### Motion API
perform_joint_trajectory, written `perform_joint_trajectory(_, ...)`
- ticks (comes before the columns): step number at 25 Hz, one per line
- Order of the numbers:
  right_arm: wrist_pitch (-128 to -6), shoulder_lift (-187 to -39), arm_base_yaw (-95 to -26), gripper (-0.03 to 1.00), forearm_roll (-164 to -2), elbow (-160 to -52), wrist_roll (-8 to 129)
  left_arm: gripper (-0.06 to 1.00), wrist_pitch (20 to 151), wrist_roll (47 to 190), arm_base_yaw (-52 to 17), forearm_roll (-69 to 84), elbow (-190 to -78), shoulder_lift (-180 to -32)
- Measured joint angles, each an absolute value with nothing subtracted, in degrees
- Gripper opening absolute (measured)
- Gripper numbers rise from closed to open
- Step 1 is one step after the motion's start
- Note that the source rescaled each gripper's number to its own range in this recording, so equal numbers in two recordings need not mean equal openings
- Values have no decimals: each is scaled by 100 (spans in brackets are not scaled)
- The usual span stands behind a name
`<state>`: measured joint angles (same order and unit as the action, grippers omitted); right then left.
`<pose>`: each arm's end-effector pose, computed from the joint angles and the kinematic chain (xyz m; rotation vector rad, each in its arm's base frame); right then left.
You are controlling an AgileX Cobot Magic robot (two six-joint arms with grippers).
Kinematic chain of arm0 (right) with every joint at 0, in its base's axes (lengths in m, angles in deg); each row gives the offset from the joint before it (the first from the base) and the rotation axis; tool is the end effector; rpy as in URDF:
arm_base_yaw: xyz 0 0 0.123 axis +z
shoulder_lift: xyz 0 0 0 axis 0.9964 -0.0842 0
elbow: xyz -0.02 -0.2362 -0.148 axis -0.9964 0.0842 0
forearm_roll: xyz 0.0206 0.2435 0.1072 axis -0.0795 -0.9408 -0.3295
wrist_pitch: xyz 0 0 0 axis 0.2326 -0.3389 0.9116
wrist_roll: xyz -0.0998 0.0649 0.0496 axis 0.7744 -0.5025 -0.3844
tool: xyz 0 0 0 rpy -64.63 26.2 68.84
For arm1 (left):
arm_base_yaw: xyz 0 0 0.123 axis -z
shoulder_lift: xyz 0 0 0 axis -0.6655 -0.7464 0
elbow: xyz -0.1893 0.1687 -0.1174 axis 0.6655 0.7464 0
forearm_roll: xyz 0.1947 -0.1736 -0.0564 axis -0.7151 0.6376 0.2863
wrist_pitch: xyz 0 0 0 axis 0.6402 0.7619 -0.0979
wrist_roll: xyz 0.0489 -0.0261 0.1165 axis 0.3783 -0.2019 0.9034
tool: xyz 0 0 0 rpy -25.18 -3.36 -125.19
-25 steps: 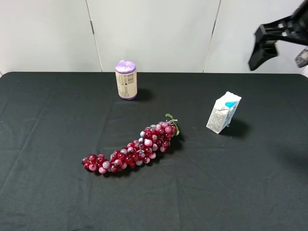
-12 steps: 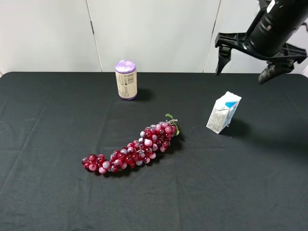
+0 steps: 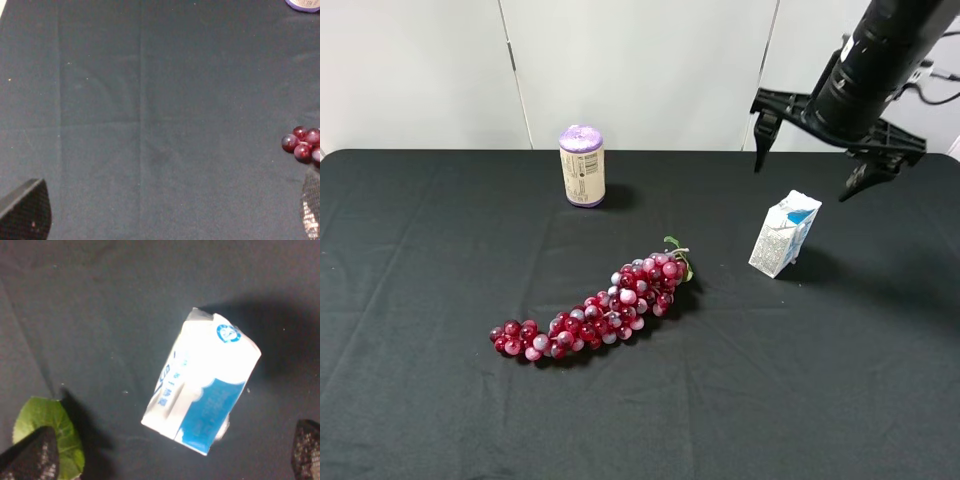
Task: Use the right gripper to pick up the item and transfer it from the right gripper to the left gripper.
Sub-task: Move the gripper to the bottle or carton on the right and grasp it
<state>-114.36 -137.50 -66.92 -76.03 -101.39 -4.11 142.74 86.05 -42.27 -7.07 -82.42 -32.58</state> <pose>0.3520 0.1183 0.2110 0.6017 2.8333 0.2289 0.0487 0.0028 0.2637 0.0142 2.0529 0.0461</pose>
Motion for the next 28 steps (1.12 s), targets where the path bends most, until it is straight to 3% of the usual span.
perform_joint_trajectory(12,-11345,-14617,-6692,100,-7987,-10139,-522,100,14274,8605,-4227,-707,-8242,-3258)
perform_joint_trajectory(28,-11114,-14690,-6729,100,-7491,-10133,-1159,100,14274,8599,-4227,-707,-8242,-3258)
